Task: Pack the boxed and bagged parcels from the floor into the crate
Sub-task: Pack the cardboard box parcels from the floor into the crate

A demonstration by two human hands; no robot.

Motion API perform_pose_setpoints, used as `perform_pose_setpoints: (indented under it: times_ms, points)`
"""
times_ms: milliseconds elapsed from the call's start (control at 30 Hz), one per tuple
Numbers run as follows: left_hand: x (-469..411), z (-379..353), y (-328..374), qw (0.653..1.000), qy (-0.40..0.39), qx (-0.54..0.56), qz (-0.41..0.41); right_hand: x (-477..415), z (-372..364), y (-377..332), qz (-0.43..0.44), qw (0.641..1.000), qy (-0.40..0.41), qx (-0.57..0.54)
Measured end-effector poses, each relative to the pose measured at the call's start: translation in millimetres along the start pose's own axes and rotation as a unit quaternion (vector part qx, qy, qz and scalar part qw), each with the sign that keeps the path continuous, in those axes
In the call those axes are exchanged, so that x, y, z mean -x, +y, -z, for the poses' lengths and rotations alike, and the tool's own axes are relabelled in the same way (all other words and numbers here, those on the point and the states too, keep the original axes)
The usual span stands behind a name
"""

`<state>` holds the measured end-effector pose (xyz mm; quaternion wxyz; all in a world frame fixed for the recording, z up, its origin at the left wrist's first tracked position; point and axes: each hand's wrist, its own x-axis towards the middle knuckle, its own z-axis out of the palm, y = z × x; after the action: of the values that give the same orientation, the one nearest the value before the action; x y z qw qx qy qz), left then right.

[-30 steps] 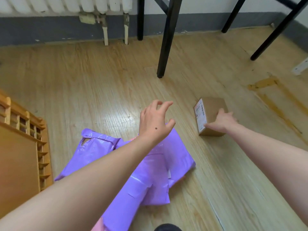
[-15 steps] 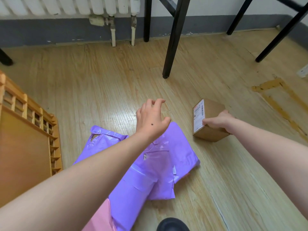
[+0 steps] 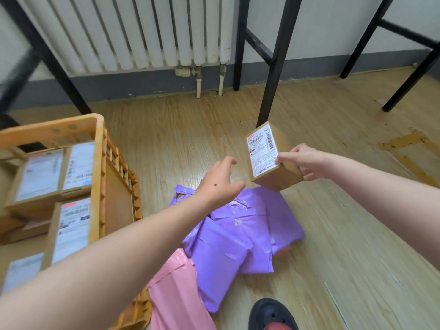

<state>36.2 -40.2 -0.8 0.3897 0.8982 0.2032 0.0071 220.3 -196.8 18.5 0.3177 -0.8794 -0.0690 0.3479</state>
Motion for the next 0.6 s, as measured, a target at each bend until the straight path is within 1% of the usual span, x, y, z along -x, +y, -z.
perform_pose_setpoints:
  times_ms: [100, 233, 400, 500, 600]
  points:
    - [16, 41, 3, 0.999, -0.011, -0.016, 0.032, 33, -14, -48, 0.057, 0.998, -0.023, -0.004]
    - [38, 107, 9, 0.997, 0.021, -0.01, 0.08, 78, -32, -105, 0.117, 0.992, -0.048, -0.011]
    - [80, 179, 10, 0.993, 0.078, -0.001, 0.086, 137, -47, -153, 0.166, 0.983, -0.072, -0.033]
    - [108, 215, 9, 0.993, 0.075, 0.016, 0.09, 170, -60, -176, 0.204, 0.973, -0.1, -0.046]
    - [137, 239, 8, 0.992, 0.067, 0.07, 0.083, 202, -80, -193, 0.231, 0.962, -0.126, -0.076]
